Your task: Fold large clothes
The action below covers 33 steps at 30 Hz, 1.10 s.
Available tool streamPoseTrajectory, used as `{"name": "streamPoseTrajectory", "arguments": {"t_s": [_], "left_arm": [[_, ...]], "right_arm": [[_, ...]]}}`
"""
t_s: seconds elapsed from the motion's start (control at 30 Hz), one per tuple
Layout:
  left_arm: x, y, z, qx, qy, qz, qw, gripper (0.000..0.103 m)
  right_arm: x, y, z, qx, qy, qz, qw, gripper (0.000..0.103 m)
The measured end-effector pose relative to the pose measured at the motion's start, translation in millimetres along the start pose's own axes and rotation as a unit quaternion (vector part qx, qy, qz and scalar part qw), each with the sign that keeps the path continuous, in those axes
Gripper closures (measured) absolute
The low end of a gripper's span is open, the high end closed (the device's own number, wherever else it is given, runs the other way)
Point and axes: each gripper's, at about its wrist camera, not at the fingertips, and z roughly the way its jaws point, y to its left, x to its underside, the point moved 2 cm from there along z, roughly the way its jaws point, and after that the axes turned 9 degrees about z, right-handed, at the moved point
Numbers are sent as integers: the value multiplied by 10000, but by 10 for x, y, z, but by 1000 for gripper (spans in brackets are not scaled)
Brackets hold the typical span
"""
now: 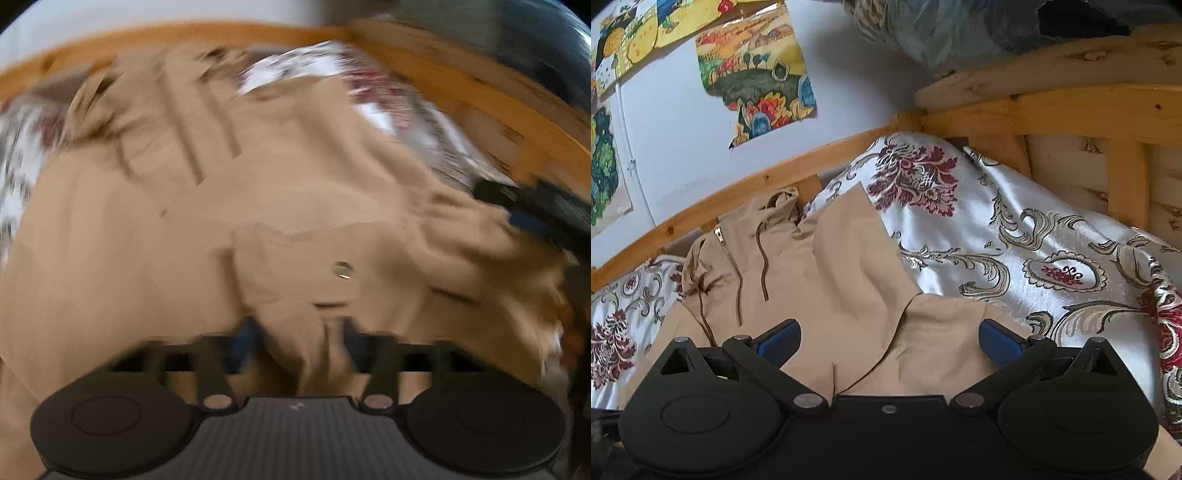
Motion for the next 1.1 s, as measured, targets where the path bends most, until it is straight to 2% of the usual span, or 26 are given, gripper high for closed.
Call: {"name": "streamPoseTrajectory", "arguments": {"t_s": [0.03, 0.1, 0.17, 0.2, 0.23, 0.3, 0.37, 0.4, 0.43, 0.47, 0.53, 0.6, 0.73, 0.8, 0.93, 1.1], "left_arm": [[-25, 29, 13, -16, 38, -162, 9999, 92], [-52, -35, -137, 73, -454, -149, 9988, 97], [-34, -238, -374, 51, -1077, 449, 9932, 98], [3, -393, -493, 51, -1346, 975, 9861, 98], [43, -516, -558, 89, -1443, 1365, 9800, 97], [161, -743, -627, 371, -1313, 2027, 9697, 94], [292, -859, -591, 761, -858, 2276, 9670, 86], [337, -873, -551, 940, -602, 2257, 9678, 81], [385, -860, -517, 1071, -396, 2155, 9698, 80], [414, -840, -500, 1138, -314, 2058, 9714, 77], [445, -777, -505, 1383, -215, 1809, 9735, 49], [461, -738, -537, 1585, -186, 1622, 9738, 34], [482, -807, -656, 1565, -250, 1872, 9694, 34], [476, -800, -675, 1581, -250, 1815, 9703, 32], [457, -550, -751, 1385, -271, 1400, 9801, 19], [415, 32, -882, 592, -377, 728, 9949, 19]], "right_arm": [[-4, -1, 2, -10, 3, -12, 10000, 1], [-42, -20, -10, -70, -15, 17, 10000, 1], [-111, -61, -36, -197, -5, 121, 9997, 2], [-150, -85, -52, -278, 1, 203, 9994, 2], [-203, -118, -73, -367, 20, 341, 9987, 2], [-291, -184, -103, -501, 43, 620, 9968, 2], [-358, -236, -120, -532, 58, 799, 9954, 1], [-383, -259, -122, -536, 92, 836, 9950, 1], [-397, -272, -123, -537, 124, 843, 9949, 1], [-403, -279, -125, -528, 156, 835, 9950, 1], [-402, -289, -123, -543, 271, 837, 9946, 1], [-379, -277, -93, -612, 509, 890, 9928, 1], [-302, -236, -19, -740, 963, 882, 9887, 1], [-257, -198, 17, -667, 1167, 725, 9883, 2], [-108, -111, -23, -687, 1510, 137, 9861, 10], [44, 21, -127, -516, 1607, -542, 9842, 25]]}}
